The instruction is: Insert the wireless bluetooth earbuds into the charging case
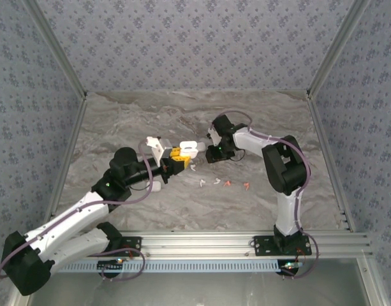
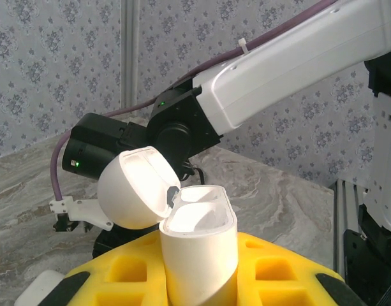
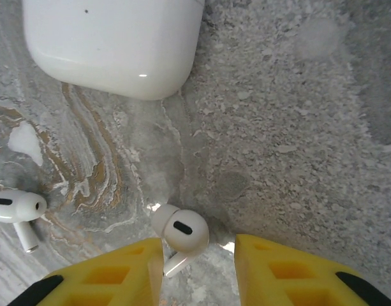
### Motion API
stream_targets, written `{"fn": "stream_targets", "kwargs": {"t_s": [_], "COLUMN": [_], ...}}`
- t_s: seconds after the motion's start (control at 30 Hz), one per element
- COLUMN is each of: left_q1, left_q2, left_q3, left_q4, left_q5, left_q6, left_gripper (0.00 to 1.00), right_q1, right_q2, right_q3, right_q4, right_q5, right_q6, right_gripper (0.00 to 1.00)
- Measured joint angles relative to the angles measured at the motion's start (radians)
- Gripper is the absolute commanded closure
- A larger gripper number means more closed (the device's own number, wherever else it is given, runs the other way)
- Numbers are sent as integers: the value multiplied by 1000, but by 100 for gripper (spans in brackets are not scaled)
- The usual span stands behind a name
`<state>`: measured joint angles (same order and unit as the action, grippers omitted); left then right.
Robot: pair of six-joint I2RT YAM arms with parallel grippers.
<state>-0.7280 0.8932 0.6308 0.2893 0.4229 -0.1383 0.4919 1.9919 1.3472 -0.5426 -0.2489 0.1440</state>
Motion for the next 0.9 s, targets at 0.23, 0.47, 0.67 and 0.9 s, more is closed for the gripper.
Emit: {"fn": "stream_targets", "kwargs": {"t_s": [0.23, 0.47, 0.67, 0.9], "left_q1": [0, 0, 0, 0], "left_q2": [-2, -2, -2, -2], "left_q3": [0, 0, 0, 0], "left_q4": [-4, -4, -10, -10], "left_q5": [-5, -5, -5, -5], "left_q6": [1, 8, 11, 16], "left_gripper": [100, 100, 100, 100], "right_q1": [2, 2, 5, 13], "right_q2": [24, 35, 35, 29], "right_q3": [34, 48, 50, 50], "right_q4": [-8, -8, -8, -26], "right_q5": [0, -10, -17, -8], "right_q6": [3, 2, 1, -8], "right_gripper": [68, 77, 72, 64]}}
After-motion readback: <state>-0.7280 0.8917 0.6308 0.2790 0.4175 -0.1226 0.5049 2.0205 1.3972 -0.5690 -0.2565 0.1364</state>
